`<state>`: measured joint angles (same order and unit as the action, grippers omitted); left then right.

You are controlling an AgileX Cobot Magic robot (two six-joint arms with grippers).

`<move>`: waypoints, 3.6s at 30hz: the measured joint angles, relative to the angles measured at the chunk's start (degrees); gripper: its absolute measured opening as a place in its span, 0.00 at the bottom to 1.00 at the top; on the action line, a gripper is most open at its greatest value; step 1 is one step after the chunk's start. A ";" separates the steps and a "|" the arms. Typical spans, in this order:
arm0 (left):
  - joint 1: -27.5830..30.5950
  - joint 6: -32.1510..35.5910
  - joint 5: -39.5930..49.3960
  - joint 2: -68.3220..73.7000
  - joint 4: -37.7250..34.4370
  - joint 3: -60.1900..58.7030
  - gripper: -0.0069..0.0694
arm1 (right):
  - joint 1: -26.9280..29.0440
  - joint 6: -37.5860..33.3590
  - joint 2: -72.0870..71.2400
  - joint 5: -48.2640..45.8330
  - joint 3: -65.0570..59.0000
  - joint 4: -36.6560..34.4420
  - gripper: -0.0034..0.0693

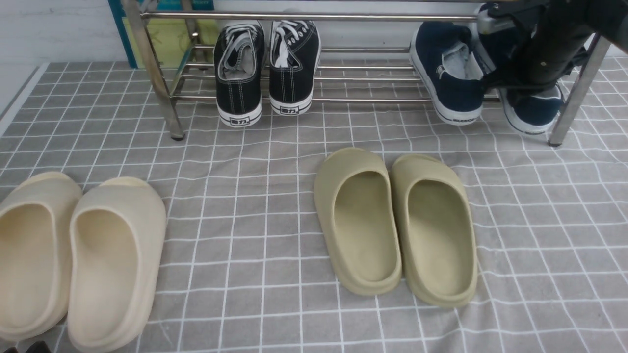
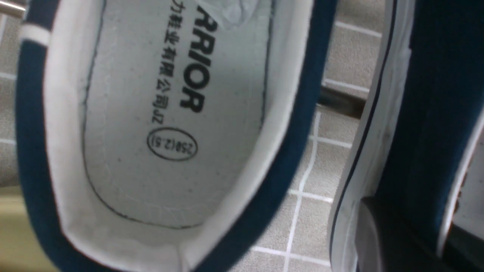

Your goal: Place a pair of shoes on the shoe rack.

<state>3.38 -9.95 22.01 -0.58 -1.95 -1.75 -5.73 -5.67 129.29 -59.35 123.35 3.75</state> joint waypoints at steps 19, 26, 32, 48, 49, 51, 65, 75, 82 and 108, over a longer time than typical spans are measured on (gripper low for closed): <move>0.00 0.00 0.00 0.00 0.00 0.00 0.40 | 0.00 -0.64 -4.72 -5.31 0.90 -0.40 0.64; 0.00 0.00 0.00 0.00 0.00 0.00 0.40 | 0.00 -0.07 -15.50 -11.41 -2.83 -1.14 0.52; 0.00 0.00 0.00 0.00 0.00 0.00 0.40 | 0.00 -0.76 -34.68 -11.79 -24.24 -8.08 0.15; 0.00 0.00 0.00 0.00 0.00 0.00 0.40 | 0.00 0.58 -98.17 17.57 -72.71 -11.20 0.04; 0.00 0.00 0.00 0.00 0.00 0.00 0.40 | 0.00 0.60 -100.36 17.85 -73.93 -11.20 0.04; 0.00 0.00 0.00 0.00 0.00 0.00 0.40 | 0.00 0.64 -103.42 18.01 -75.46 -11.28 0.04; 0.00 0.00 0.00 0.00 0.00 0.00 0.40 | 0.00 0.64 -112.08 15.98 -81.65 -14.24 0.04; 0.00 0.00 0.00 0.00 0.00 0.00 0.40 | 0.00 0.64 -112.22 22.46 -87.53 -16.98 0.05; 0.00 0.00 0.00 0.00 0.00 0.00 0.40 | 1.67 0.64 -119.09 43.74 -108.63 -14.56 0.05; 0.00 0.00 0.00 0.00 0.00 0.00 0.40 | 9.10 5.19 -129.85 37.69 -124.36 -3.75 0.05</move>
<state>3.38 -9.95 22.01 -0.58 -1.95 -1.75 3.37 -0.48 -0.56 -21.66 -1.01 0.00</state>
